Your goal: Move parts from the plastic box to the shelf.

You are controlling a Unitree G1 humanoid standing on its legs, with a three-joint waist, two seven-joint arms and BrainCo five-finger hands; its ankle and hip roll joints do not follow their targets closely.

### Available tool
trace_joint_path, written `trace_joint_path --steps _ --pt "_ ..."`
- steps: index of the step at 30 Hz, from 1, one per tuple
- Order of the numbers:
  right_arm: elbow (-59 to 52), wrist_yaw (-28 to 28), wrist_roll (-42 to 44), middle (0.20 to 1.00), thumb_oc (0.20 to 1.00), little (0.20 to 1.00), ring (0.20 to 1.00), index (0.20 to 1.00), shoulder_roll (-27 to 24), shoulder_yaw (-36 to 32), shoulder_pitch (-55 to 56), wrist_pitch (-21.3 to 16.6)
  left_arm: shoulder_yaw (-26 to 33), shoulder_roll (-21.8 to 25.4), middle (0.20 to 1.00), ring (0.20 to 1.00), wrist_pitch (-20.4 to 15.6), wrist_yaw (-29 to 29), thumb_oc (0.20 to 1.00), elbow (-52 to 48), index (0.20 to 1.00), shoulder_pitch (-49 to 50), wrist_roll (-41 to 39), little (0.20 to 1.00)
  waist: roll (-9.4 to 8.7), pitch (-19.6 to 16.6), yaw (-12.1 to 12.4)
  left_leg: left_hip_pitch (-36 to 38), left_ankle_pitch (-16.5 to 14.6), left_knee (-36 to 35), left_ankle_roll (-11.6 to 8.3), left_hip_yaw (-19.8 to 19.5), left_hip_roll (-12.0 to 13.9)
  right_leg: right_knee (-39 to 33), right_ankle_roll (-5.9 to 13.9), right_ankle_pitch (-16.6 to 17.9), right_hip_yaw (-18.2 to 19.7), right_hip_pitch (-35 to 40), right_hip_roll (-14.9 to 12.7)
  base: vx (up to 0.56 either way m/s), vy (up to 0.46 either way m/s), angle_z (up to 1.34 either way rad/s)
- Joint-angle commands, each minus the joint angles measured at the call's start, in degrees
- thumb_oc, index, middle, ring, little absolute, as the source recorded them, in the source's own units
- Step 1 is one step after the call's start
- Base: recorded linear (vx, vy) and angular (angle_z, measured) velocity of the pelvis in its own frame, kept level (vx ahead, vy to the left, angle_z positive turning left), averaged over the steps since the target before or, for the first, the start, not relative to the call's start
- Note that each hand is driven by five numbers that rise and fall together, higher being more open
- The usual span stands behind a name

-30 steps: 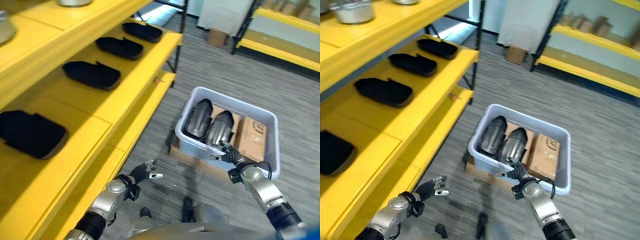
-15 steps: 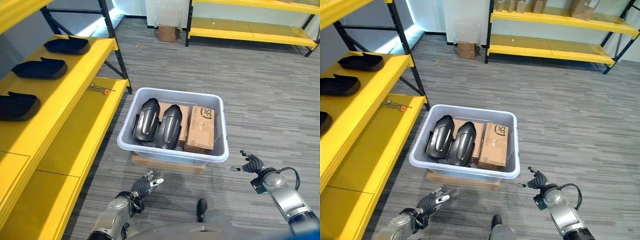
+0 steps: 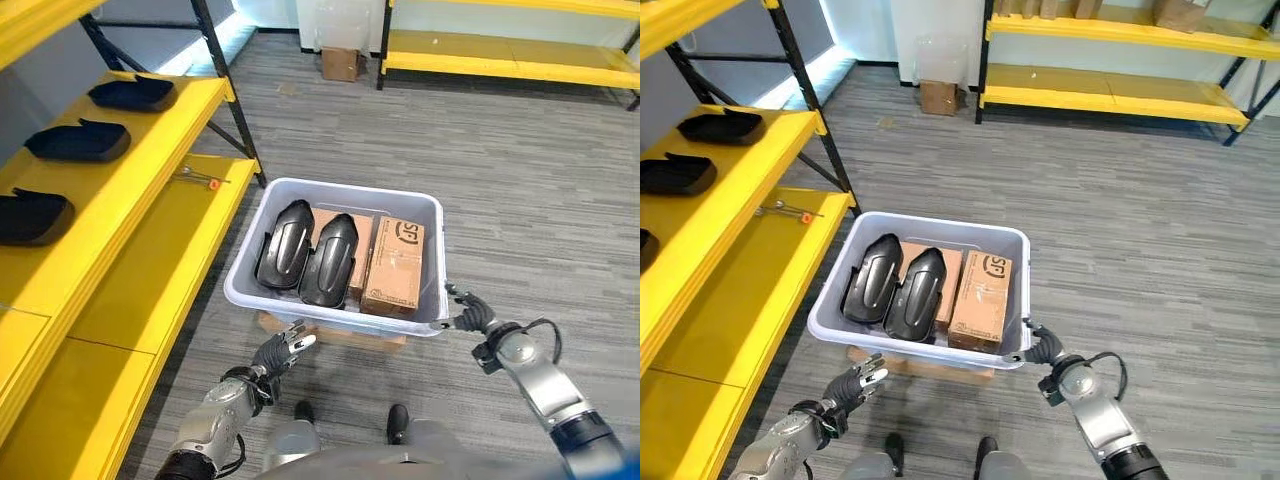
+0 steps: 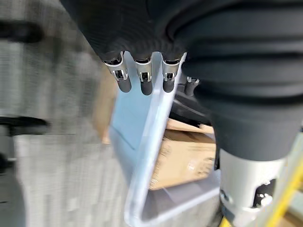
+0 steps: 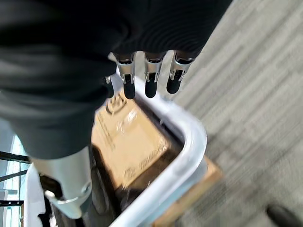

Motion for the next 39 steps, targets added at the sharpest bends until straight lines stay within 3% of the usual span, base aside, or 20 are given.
trace_joint_path --steps 1,3,5,7,9,12,16,17,18,20,24,27,30,31,32,35,39 --pt "-3.7 -0.2 0.7 1.0 1.0 1.0 1.0 1.0 -3.5 1.0 -2.6 -1.8 1.9 -0.7 1.0 1.0 -3.3 -1.6 1.0 -2.8 1.0 0.8 -0.7 1.0 2.99 -1.7 0.8 2.0 6.7 -6.4 -3.45 -1.2 3.6 7.4 2.2 -4.4 -2.2 -1.0 0.5 0.15 0.494 -0.47" --pt "-4.2 0.4 0.5 1.0 1.0 1.0 1.0 1.0 -3.6 0.6 -1.9 -1.9 1.5 -0.5 1.0 1.0 -3.7 -3.3 1.0 -3.0 1.0 0.1 -0.5 1.0 3.22 -1.9 0.2 1.9 4.1 -5.6 -2.85 -0.6 2.0 8.2 2.76 -4.3 -1.6 -1.4 -0.5 0.14 0.44 -0.81" --pt "-4.1 0.1 5.4 1.0 1.0 1.0 1.0 1.0 -3.2 0.5 -1.0 -1.6 0.9 0.4 1.0 1.0 -6.6 -1.5 1.0 -4.2 1.0 -0.6 -3.5 1.0 3.05 -2.1 -0.2 1.4 1.8 -4.0 -1.91 -0.4 -0.2 8.0 4.0 -3.5 -1.0 -1.3 -1.6 0.14 0.383 -0.68" --pt "-4.6 0.2 9.3 1.0 1.0 1.0 1.0 1.0 -1.3 0.9 0.9 -0.7 1.3 1.5 1.0 1.0 -5.8 -0.6 1.0 -4.9 1.0 -1.2 -2.8 1.0 2.22 -2.6 -0.4 1.8 -0.3 -3.8 -0.65 0.4 -2.2 7.0 6.16 -1.5 -1.2 -1.3 -3.0 0.14 0.33 -0.3" --pt "-5.1 -1.3 11.7 1.0 1.0 1.0 1.0 1.0 0.1 1.4 2.2 -0.9 0.5 2.6 1.0 1.0 -5.4 -1.6 1.0 -5.1 1.0 -1.7 2.4 1.0 1.23 -3.2 -0.2 2.0 -1.0 -4.3 0.49 0.8 -3.4 6.7 7.61 0.0 -1.2 -1.9 -3.9 0.09 0.268 -0.13" --pt "-3.0 -2.1 14.3 1.0 1.0 1.0 1.0 1.0 2.4 2.2 2.2 -1.6 -1.2 3.1 1.0 1.0 -6.8 -1.7 1.0 -4.8 1.0 -2.1 3.8 1.0 0.4 -3.5 0.3 2.6 -1.6 -5.8 2.63 1.3 -5.3 8.1 9.03 2.7 -1.9 -2.8 -5.1 0.05 0.277 -0.17" --pt "3.3 -5.2 11.9 1.0 1.0 1.0 1.0 1.0 6.4 3.2 0.0 -5.0 -3.0 4.2 1.0 1.0 -6.5 -1.1 1.0 -5.9 1.0 -2.3 2.9 1.0 -0.4 -3.3 2.7 4.1 -2.3 -8.7 5.22 5.0 -7.4 11.8 10.65 9.2 -8.2 -4.6 -6.4 0.03 0.183 -0.54" --pt "3.7 -6.0 11.9 1.0 1.0 1.0 1.0 1.0 6.7 3.2 -0.2 -5.1 -3.3 4.2 1.0 1.0 -6.5 -0.7 1.0 -6.1 1.0 -2.2 2.7 1.0 -0.46 -3.1 2.6 4.4 -2.6 -8.9 5.43 5.1 -7.7 11.6 10.76 9.5 -7.7 -4.8 -6.1 0.06 -0.073 -1.01" --pt "4.6 -8.7 13.9 1.0 1.0 1.0 1.0 1.0 7.1 2.9 0.0 -5.8 -4.6 4.4 1.0 1.0 -6.5 0.3 1.0 -6.1 1.0 -2.7 2.9 1.0 -0.79 -3.1 1.4 4.1 -2.6 -8.9 5.4 4.0 -8.0 4.2 10.03 8.8 -3.9 -4.7 -3.1 0.07 -0.167 -0.76" --pt "6.4 -9.7 20.6 1.0 1.0 1.0 1.0 1.0 7.9 2.3 0.3 -4.1 -5.5 3.7 1.0 1.0 -7.5 0.8 1.0 -4.9 1.0 -3.7 4.6 1.0 -1.35 -3.4 0.6 3.6 -2.6 -8.6 5.31 2.2 -8.2 -0.1 9.63 9.0 -0.6 -4.8 -1.6 0.1 -0.234 0.43" --pt "8.7 -9.9 21.0 1.0 1.0 1.0 1.0 1.0 9.2 2.6 -0.5 -3.8 -5.7 3.2 1.0 1.0 -8.2 2.1 1.0 -6.3 1.0 -3.4 3.4 1.0 -1.56 -4.0 1.5 4.1 -2.3 -8.6 4.54 2.8 -7.3 -1.9 8.96 6.8 -2.2 -2.4 -0.7 0.12 -0.242 0.64" --pt "8.3 -9.0 18.7 1.0 1.0 1.0 1.0 1.0 7.7 3.2 -1.2 -3.4 -5.8 2.8 1.0 1.0 -6.3 2.0 1.0 -8.2 1.0 -1.6 -0.2 1.0 -1.15 -3.7 2.1 3.2 -3.0 -5.7 3.92 2.9 -7.2 -1.2 6.78 3.8 -3.7 -0.7 -0.1 0.13 -0.259 -0.06" --pt "7.7 -9.1 19.7 1.0 1.0 1.0 1.0 1.0 6.6 3.9 -1.7 -2.8 -6.1 3.1 1.0 1.0 -6.8 0.7 1.0 -9.1 1.0 -1.0 -0.2 1.0 -0.37 -3.1 2.2 3.1 -3.3 -4.8 3.63 2.8 -7.4 -0.9 5.76 2.4 -5.0 0.0 -0.1 0.09 -0.213 0.02" --pt "7.6 -10.1 19.8 1.0 1.0 1.0 1.0 1.0 6.7 3.7 -2.1 -3.7 -6.8 3.5 1.0 1.0 -6.9 0.5 1.0 -9.8 1.0 -1.3 -1.0 1.0 0.34 -2.4 1.5 2.5 -4.2 -2.4 4.26 4.0 -8.1 1.1 5.12 1.6 -5.3 -0.7 -0.1 -0.04 -0.17 0.44" --pt "7.4 -11.2 19.0 1.0 1.0 1.0 1.0 1.0 6.4 3.7 -2.5 -4.7 -7.3 3.5 1.0 1.0 -7.0 -0.1 1.0 -10.7 1.0 -2.3 -1.0 1.0 0.31 -0.7 1.6 -0.4 -6.4 4.7 4.48 2.2 -9.4 2.6 4.37 1.5 -4.7 -1.0 -0.5 -0.08 -0.046 0.74" --pt "6.6 -12.5 18.6 1.0 1.0 1.0 1.0 1.0 6.3 3.8 -3.0 -4.9 -7.6 2.4 1.0 1.0 -6.0 -0.7 1.0 -10.7 1.0 -2.4 -0.6 1.0 0.09 -0.5 1.1 -0.2 -5.1 5.4 1.38 1.4 -4.9 2.3 4.2 1.1 -4.0 0.4 -1.0 0.0 0.136 0.4" --pt "6.2 -12.8 20.7 1.0 1.0 1.0 1.0 1.0 6.0 4.2 -3.9 -4.6 -8.5 2.5 1.0 1.0 -5.3 0.0 1.0 -9.7 1.0 -2.6 -0.1 1.0 0.89 -1.7 0.3 2.4 -4.5 0.8 1.7 1.2 -3.8 3.8 5.17 0.1 -2.3 -0.5 -1.8 0.06 0.327 -0.24"
